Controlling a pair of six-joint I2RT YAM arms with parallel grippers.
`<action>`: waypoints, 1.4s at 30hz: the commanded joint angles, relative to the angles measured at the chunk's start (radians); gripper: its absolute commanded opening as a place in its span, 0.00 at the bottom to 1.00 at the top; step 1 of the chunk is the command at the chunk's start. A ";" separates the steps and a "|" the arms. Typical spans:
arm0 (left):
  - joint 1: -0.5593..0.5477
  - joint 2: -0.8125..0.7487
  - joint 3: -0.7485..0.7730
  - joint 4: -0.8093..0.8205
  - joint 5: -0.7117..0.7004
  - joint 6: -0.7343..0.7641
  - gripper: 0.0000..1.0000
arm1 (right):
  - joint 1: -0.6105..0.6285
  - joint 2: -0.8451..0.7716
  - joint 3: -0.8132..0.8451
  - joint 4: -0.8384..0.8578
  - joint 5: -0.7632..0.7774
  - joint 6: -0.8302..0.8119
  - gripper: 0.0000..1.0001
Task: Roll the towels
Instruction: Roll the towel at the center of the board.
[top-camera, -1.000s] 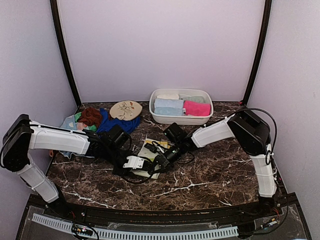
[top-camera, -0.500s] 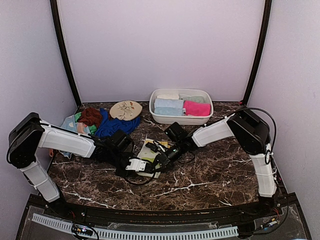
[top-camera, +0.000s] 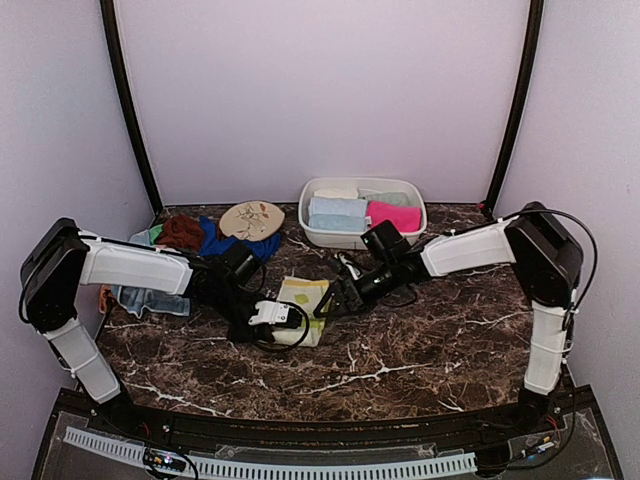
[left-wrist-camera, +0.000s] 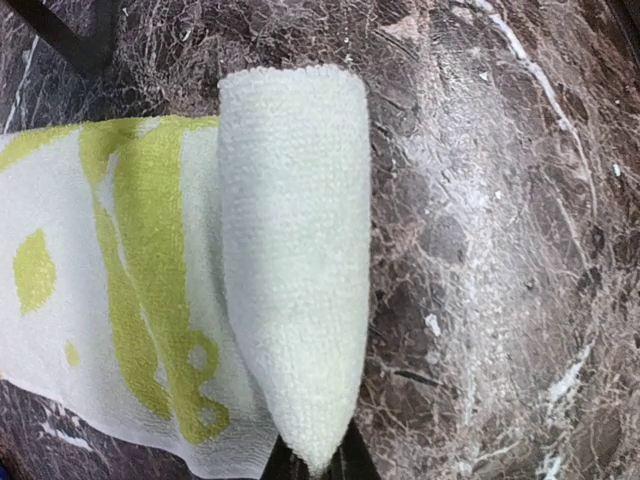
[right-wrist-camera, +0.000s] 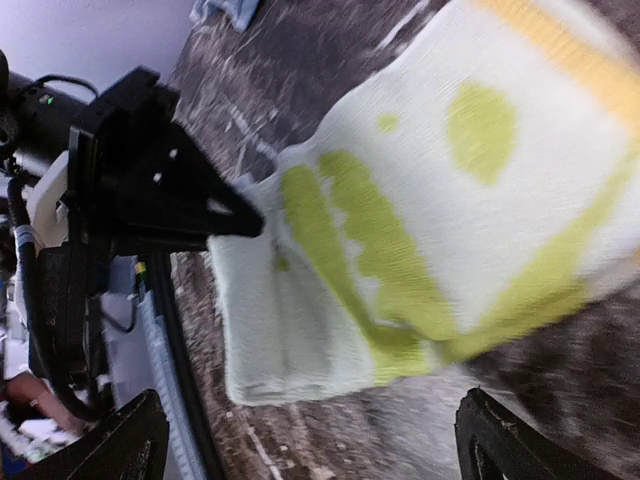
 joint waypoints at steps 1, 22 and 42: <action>0.018 0.003 0.047 -0.198 0.124 -0.034 0.00 | -0.034 -0.174 -0.087 -0.003 0.387 -0.086 1.00; 0.035 0.180 0.246 -0.505 0.296 -0.036 0.00 | 0.258 -0.719 -0.592 0.373 1.028 -0.451 0.73; 0.123 0.403 0.419 -0.693 0.381 -0.044 0.00 | 0.748 -0.114 -0.400 0.716 1.474 -1.291 0.61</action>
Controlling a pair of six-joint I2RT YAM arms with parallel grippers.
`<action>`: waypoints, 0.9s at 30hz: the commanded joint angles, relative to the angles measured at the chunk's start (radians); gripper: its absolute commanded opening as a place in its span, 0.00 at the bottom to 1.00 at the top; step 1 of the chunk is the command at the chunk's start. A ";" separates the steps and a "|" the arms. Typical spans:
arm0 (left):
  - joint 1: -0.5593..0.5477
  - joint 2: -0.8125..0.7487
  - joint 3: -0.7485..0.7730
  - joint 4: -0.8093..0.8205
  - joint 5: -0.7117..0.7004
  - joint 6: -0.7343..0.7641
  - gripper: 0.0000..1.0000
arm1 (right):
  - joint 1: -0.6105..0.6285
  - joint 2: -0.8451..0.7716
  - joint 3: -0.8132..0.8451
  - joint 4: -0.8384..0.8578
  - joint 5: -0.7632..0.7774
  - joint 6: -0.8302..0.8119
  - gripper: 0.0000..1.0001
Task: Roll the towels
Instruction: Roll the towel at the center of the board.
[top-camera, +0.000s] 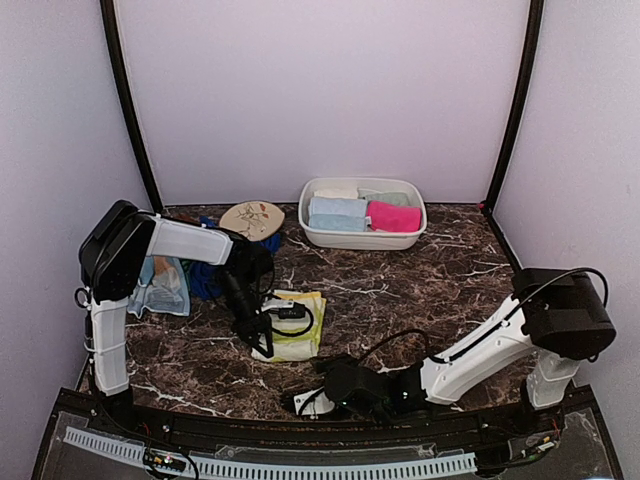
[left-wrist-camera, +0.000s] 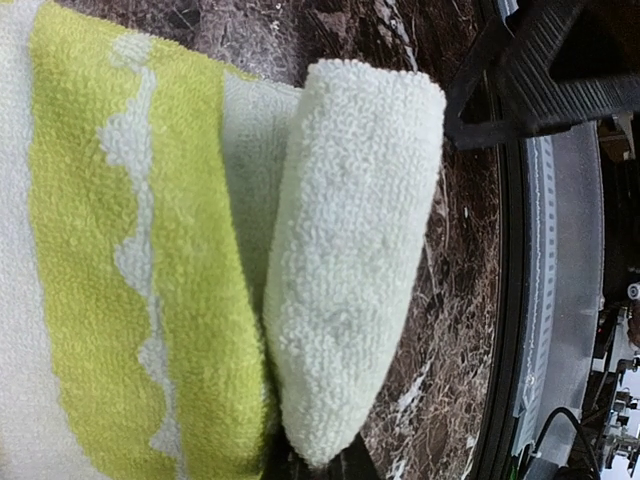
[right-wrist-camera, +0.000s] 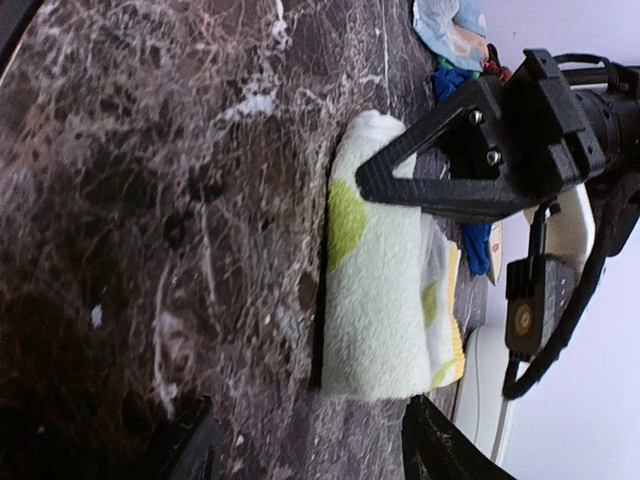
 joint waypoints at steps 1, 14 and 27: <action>0.003 0.016 0.020 -0.057 -0.010 0.007 0.00 | -0.005 0.074 0.057 0.212 0.034 -0.212 0.60; 0.003 0.025 0.063 -0.109 -0.005 0.038 0.00 | -0.086 0.249 0.156 0.278 0.009 -0.292 0.51; 0.009 -0.020 0.058 -0.019 -0.051 -0.002 0.29 | -0.138 0.279 0.244 0.026 -0.070 -0.027 0.17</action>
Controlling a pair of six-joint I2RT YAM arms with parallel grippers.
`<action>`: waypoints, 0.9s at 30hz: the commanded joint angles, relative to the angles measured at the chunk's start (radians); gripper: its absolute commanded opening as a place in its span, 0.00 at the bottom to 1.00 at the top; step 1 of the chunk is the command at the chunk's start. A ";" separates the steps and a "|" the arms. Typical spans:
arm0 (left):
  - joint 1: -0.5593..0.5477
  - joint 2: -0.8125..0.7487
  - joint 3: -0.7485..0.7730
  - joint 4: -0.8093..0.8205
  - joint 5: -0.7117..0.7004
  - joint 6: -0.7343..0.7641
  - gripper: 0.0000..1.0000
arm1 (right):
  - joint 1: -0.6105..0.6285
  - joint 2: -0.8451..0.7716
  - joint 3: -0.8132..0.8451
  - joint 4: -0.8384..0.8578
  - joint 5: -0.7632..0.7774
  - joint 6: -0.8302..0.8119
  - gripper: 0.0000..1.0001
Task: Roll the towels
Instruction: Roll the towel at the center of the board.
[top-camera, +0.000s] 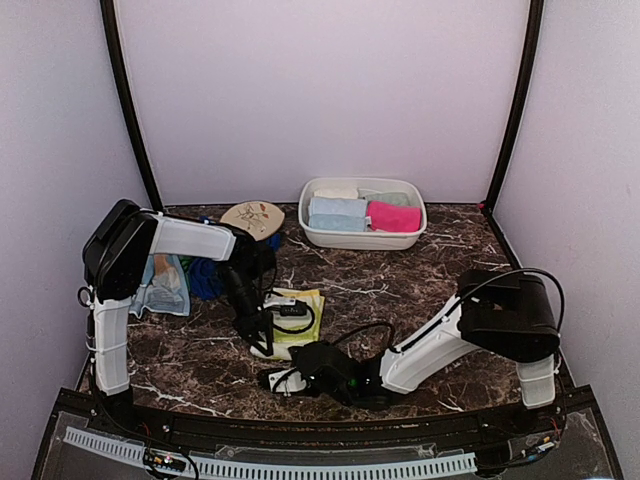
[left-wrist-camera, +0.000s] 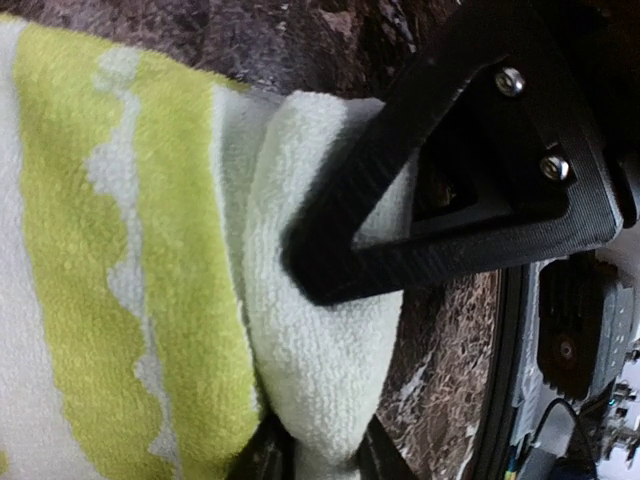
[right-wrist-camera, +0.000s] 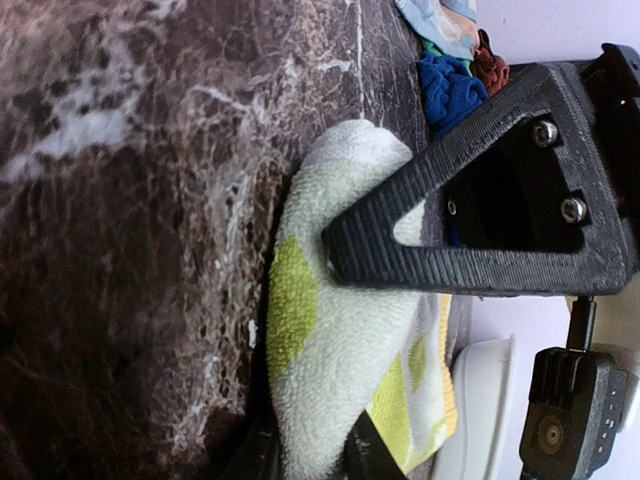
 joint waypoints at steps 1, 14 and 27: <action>0.010 -0.066 -0.017 0.070 -0.032 -0.034 0.35 | -0.027 0.005 0.060 -0.208 -0.075 0.211 0.14; 0.170 -0.577 -0.453 0.457 -0.067 0.005 0.69 | -0.251 -0.113 0.131 -0.564 -0.769 0.875 0.00; -0.027 -0.626 -0.529 0.607 -0.146 0.015 0.66 | -0.484 0.067 0.193 -0.523 -1.384 1.234 0.00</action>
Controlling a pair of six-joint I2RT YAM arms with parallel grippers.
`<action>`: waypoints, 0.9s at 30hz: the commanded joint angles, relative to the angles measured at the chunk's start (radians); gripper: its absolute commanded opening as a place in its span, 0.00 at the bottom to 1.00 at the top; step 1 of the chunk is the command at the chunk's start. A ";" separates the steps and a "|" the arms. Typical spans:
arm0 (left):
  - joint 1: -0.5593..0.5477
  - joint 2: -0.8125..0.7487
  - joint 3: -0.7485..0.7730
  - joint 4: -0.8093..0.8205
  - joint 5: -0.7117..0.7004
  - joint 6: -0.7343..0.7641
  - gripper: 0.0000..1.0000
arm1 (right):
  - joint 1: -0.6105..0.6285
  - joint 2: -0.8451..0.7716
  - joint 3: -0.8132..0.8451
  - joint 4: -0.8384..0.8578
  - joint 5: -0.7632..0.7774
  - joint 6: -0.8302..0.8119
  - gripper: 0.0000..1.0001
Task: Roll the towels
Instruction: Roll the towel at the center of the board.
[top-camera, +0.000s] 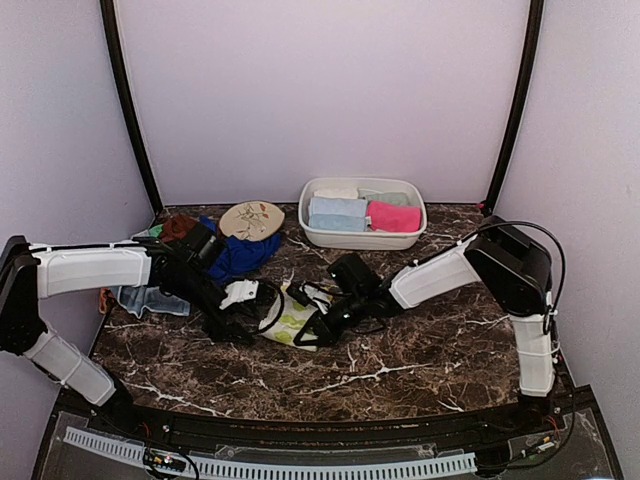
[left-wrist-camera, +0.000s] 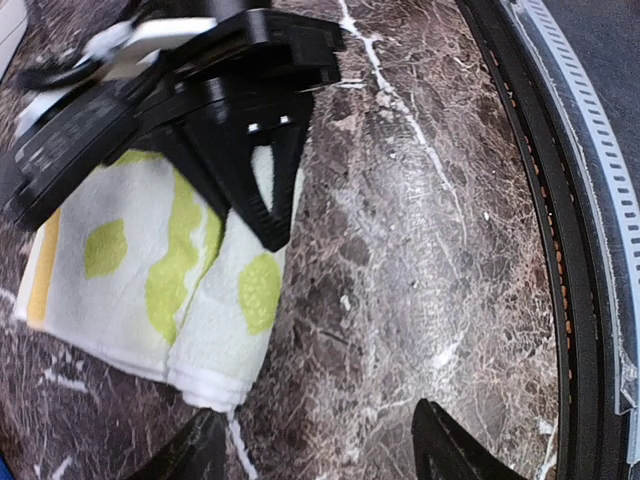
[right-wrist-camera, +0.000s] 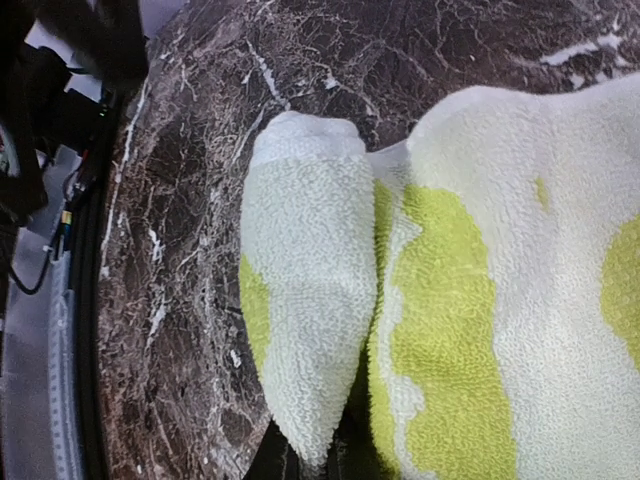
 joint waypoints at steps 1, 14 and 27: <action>-0.101 0.034 -0.022 0.111 -0.092 0.027 0.65 | -0.050 0.063 -0.049 -0.017 -0.225 0.188 0.00; -0.153 0.261 0.101 0.201 -0.230 0.011 0.43 | -0.076 0.068 -0.097 0.037 -0.285 0.245 0.00; -0.171 0.182 0.097 0.069 -0.167 0.019 0.59 | -0.086 0.067 -0.097 0.028 -0.279 0.262 0.03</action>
